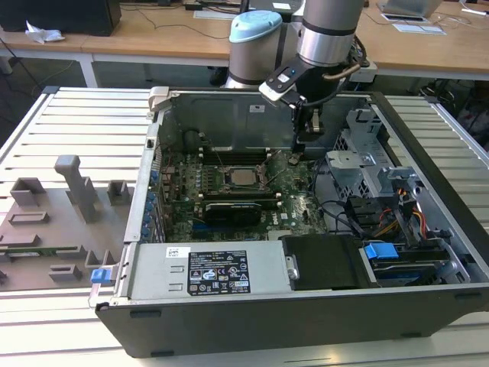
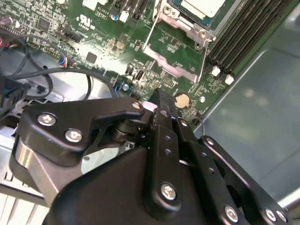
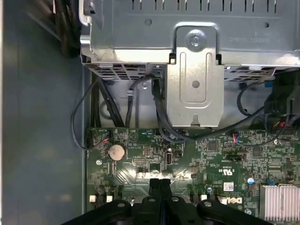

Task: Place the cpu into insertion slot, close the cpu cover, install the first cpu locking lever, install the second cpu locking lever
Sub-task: 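Close the cpu cover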

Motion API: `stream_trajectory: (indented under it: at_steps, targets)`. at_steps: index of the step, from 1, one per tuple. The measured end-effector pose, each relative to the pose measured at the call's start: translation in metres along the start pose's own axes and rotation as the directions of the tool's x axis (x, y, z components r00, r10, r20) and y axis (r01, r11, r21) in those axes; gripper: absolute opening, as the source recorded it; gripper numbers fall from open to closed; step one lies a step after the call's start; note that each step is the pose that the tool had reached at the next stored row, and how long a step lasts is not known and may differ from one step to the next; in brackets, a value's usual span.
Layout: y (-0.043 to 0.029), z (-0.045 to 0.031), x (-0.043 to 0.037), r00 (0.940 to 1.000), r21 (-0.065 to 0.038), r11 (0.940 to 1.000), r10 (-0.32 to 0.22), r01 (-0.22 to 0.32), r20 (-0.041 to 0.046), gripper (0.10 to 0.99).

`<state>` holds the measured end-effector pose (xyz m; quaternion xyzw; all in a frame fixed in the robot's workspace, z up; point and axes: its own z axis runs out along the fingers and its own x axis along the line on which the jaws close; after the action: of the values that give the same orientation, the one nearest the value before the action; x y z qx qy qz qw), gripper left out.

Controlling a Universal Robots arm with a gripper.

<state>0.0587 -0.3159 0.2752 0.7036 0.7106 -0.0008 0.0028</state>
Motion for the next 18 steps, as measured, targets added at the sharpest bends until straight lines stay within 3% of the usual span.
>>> stream_trajectory:
  at_steps: [9, 18]
  targets:
    - [-0.0102, 0.0234, 0.0002, 1.0, 0.0, 1.0, 0.0, 0.0, -0.0001, 0.106]
    - [-0.0304, 0.0256, 0.0004, 1.0, 0.0, 1.0, 0.0, 0.0, 0.0, 0.106]
